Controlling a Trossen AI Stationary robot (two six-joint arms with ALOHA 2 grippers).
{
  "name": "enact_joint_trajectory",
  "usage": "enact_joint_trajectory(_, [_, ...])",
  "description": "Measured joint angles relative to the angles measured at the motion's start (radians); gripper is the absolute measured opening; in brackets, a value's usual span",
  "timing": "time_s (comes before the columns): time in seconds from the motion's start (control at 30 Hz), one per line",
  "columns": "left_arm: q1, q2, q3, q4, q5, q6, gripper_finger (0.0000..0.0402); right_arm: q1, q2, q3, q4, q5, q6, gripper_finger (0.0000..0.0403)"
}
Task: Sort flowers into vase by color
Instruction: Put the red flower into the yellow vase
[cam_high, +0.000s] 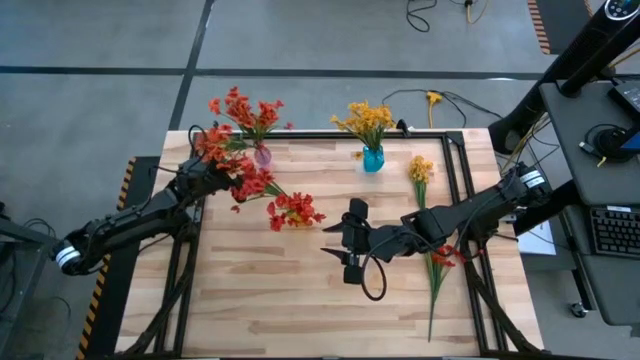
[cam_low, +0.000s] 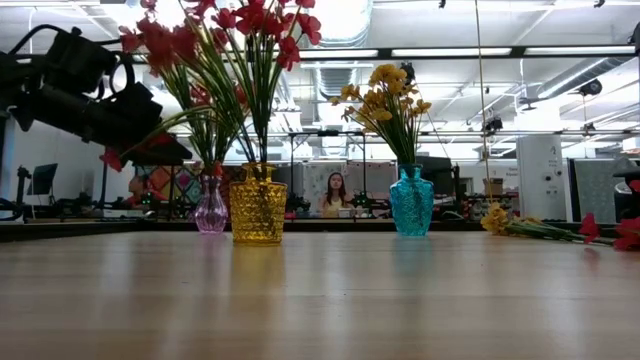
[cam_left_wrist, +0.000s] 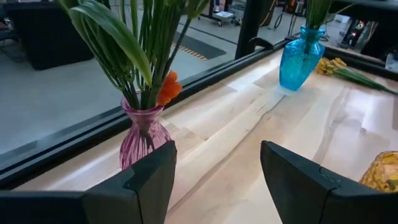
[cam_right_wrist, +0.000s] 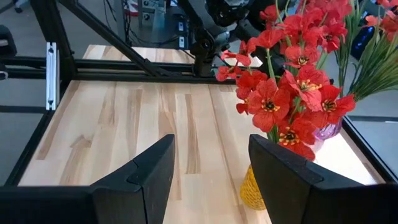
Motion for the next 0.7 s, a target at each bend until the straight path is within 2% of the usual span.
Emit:
enact_joint_trajectory(0.13, [0.0, -0.028, 0.021, -0.053, 0.0, -0.018, 0.0217, 0.0, 0.0, 0.0, -0.001, 0.0, 0.005, 0.0199])
enact_joint_trajectory(0.3, [0.0, -0.047, 0.1, -0.2, -0.007, -0.016, 0.0217, 0.0, -0.001, 0.0, -0.001, 0.0, 0.009, 0.0199])
enact_joint_trajectory(0.5, [0.001, -0.07, 0.194, -0.372, -0.125, 0.001, 0.0217, 0.0, -0.001, 0.0, -0.002, 0.0, 0.004, 0.0199])
enact_joint_trajectory(0.7, [0.0, -0.111, 0.249, -0.499, -0.125, 0.002, 0.0217, 0.0, -0.001, 0.001, -0.029, 0.0, 0.01, 0.0199])
